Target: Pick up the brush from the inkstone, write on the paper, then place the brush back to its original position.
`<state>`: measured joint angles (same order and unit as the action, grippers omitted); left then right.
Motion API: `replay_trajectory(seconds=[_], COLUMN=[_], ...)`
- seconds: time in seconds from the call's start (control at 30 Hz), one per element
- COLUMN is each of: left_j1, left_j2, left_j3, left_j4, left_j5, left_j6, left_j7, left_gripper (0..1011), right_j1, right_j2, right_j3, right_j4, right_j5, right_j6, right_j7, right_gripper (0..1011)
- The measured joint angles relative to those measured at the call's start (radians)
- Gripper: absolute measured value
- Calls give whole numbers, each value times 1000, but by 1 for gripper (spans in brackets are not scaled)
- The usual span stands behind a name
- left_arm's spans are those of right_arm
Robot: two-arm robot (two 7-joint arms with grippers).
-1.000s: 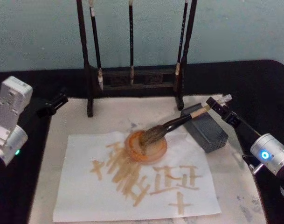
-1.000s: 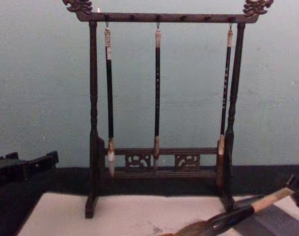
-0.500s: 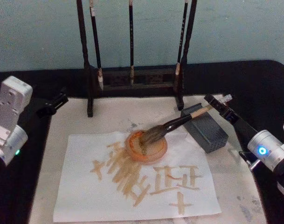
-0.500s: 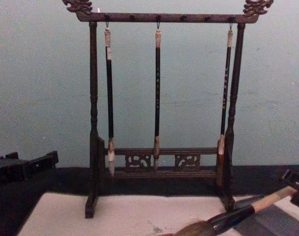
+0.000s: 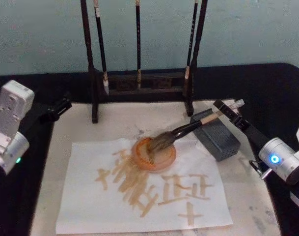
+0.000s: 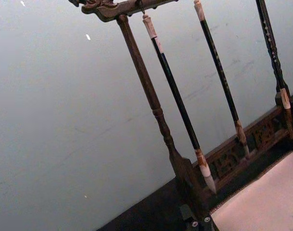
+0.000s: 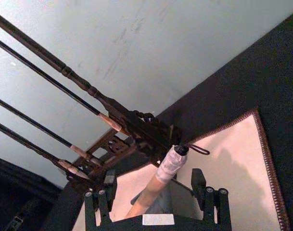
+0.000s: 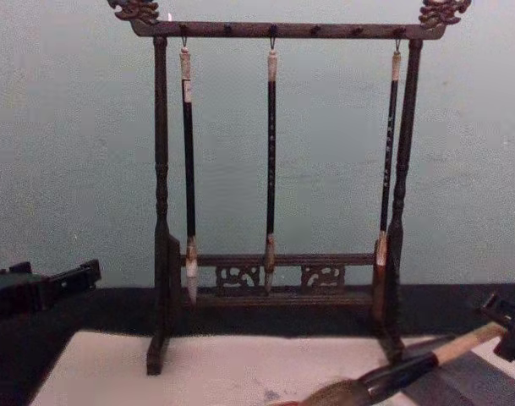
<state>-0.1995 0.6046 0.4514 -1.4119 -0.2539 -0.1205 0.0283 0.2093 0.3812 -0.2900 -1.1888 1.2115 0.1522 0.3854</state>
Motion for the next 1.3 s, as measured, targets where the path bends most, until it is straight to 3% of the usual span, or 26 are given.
replay_trajectory(seconds=[0.87,1.3], left_j1=[0,0], left_j2=[0,0], left_j3=[0,0], left_j4=[0,0], left_j5=[0,0], left_j6=[0,0], left_j7=[0,0], left_gripper=[1002,1002], right_j1=[10,18], right_j2=[-3,7], right_j3=[-16,-32], right_j4=[36,40], right_j5=[132,141], right_j6=[4,-14], right_j7=[34,50], right_gripper=[1001,1001])
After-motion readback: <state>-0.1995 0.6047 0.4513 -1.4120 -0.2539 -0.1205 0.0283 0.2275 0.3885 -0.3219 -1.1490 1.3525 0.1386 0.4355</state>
